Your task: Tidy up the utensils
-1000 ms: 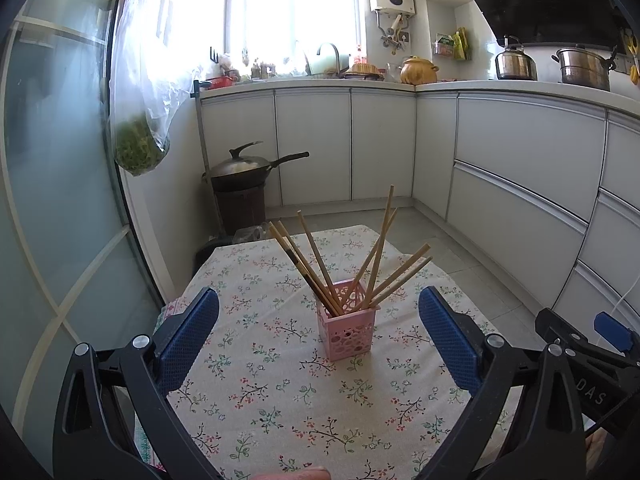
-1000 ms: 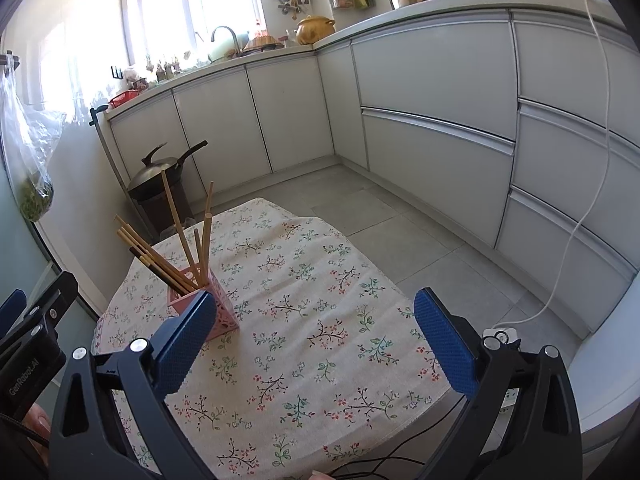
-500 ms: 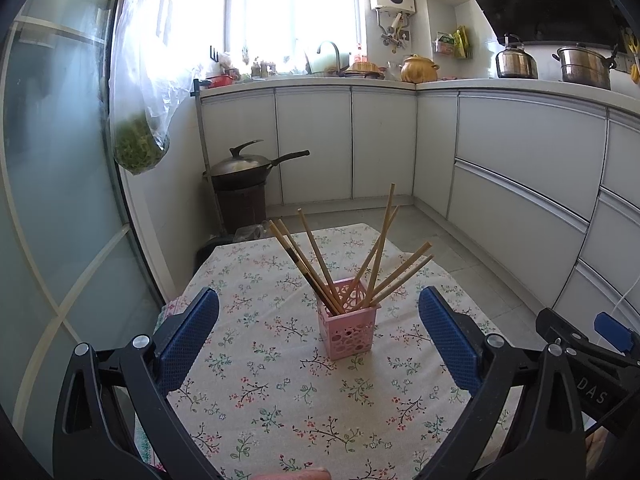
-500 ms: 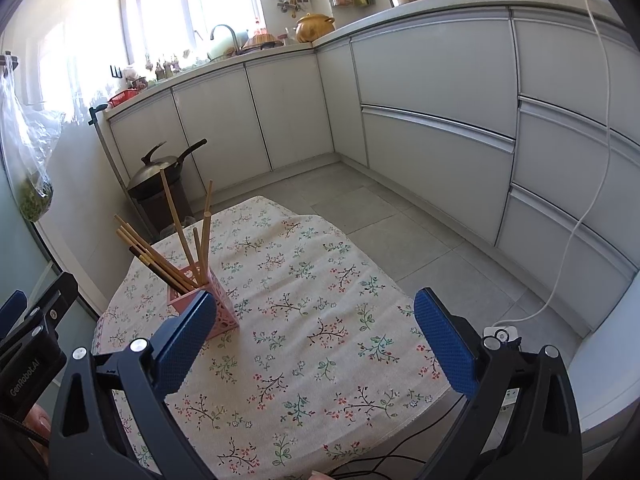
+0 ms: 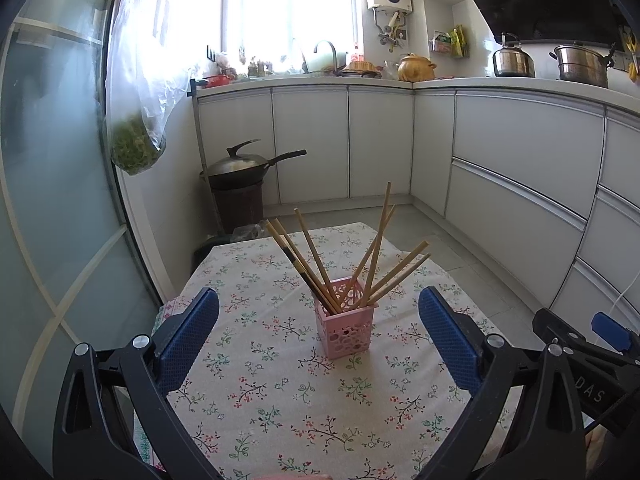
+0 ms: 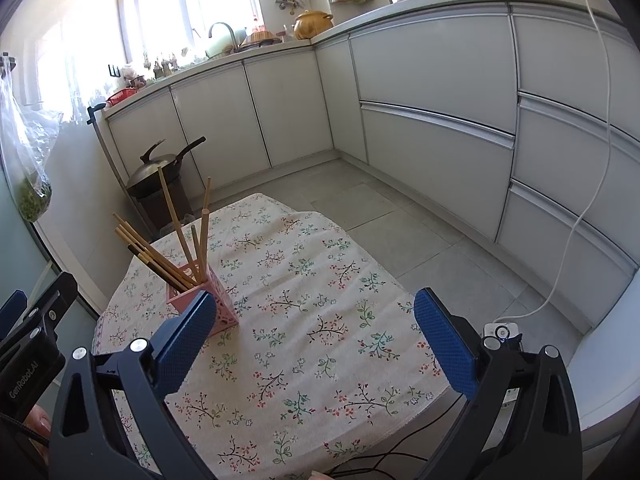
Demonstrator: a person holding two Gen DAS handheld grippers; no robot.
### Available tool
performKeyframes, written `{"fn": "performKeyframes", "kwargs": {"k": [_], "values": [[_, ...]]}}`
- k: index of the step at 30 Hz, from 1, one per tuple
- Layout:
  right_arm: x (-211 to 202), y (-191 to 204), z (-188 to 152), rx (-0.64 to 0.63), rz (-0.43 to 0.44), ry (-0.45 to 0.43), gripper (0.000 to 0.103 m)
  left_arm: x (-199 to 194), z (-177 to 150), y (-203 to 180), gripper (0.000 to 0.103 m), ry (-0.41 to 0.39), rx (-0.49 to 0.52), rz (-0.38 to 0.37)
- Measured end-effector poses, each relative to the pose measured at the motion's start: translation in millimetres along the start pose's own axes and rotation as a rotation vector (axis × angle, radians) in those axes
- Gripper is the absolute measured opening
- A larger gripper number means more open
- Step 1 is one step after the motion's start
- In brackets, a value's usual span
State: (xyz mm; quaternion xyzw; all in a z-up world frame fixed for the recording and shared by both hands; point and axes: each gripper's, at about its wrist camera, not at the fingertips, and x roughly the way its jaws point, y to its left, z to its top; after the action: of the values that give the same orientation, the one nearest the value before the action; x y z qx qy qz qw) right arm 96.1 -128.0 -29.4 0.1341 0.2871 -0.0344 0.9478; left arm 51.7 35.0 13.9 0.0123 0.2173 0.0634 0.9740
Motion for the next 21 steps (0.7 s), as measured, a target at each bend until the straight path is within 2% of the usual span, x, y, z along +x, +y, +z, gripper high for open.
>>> {"fn": "performKeyframes", "kwargs": {"k": [9,16,21], "values": [[0.1,-1.0,0.3,0.008,0.005,0.005,0.096,1.6,0.1,-3.3,0.095,0.003,0.035,-0.003],[-0.1,-1.9,0.8,0.011,0.009,0.006,0.096,0.7,-0.7,-5.0,0.090,-0.006,0.056,-0.009],[-0.3,-2.4,1.5,0.012,0.007,0.009,0.096,3.0,0.5,-3.9,0.094,0.010,0.050,-0.009]]}}
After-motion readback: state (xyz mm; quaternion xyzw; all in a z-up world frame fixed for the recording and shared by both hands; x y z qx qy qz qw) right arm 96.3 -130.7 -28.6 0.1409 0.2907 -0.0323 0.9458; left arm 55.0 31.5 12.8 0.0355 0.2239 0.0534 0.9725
